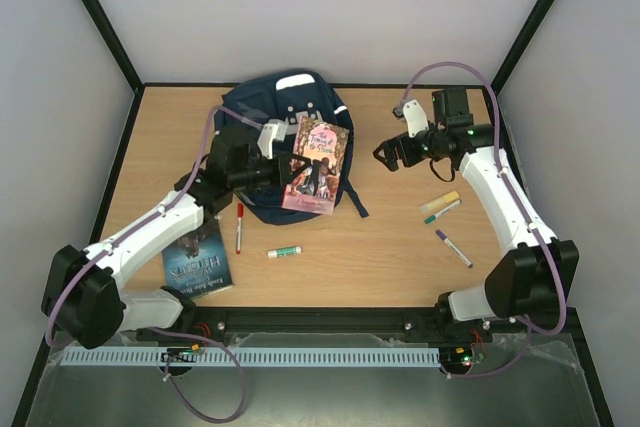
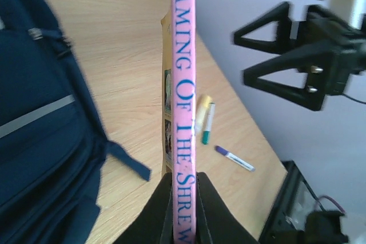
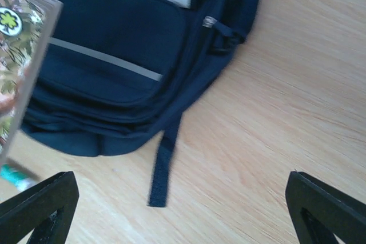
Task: Pack the student bag
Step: Pick up the book from the center of the board.
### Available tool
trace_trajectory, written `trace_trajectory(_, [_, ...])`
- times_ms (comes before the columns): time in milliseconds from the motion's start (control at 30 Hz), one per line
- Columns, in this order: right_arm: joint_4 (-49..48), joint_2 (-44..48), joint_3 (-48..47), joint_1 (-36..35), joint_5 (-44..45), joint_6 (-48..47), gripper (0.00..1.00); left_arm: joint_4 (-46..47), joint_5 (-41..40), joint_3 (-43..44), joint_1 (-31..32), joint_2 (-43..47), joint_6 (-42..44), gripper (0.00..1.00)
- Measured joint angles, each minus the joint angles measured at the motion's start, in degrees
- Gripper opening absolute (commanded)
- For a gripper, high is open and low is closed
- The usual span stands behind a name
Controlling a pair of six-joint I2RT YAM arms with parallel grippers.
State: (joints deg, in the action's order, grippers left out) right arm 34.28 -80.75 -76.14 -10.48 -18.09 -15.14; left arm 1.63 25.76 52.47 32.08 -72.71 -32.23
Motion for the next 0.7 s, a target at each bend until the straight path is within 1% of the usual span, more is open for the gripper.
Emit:
trace_trajectory(100, [0.0,0.0,0.1,0.2,-6.7,-0.3,0.99,2.5,5.5,0.5,-0.7,0.0,1.2,0.02])
trace_trajectory(133, [0.0,0.1,0.1,0.3,-10.4,-0.4,1.00,3.4,7.0,0.5,-0.9,0.0,1.2,0.02])
trace_trajectory(300, [-2.1,1.7,1.9,0.3,-26.7,0.6,0.94,8.9,12.9,0.3,-2.4,0.0,-0.3,0.02])
trace_trajectory(367, [-3.5,2.5,3.1,0.3,-32.6,2.0,0.90,13.9,14.9,-0.7,-3.4,0.1,-2.8,0.02])
trace_trajectory(567, [-6.2,1.5,3.5,0.3,-43.9,6.1,0.84,23.6,17.4,-3.6,-4.2,1.0,-9.3,0.02])
trace_trajectory(700, [-6.4,-0.9,2.5,0.3,-48.8,7.7,0.83,29.6,18.3,-3.7,-4.2,1.0,-13.7,0.02])
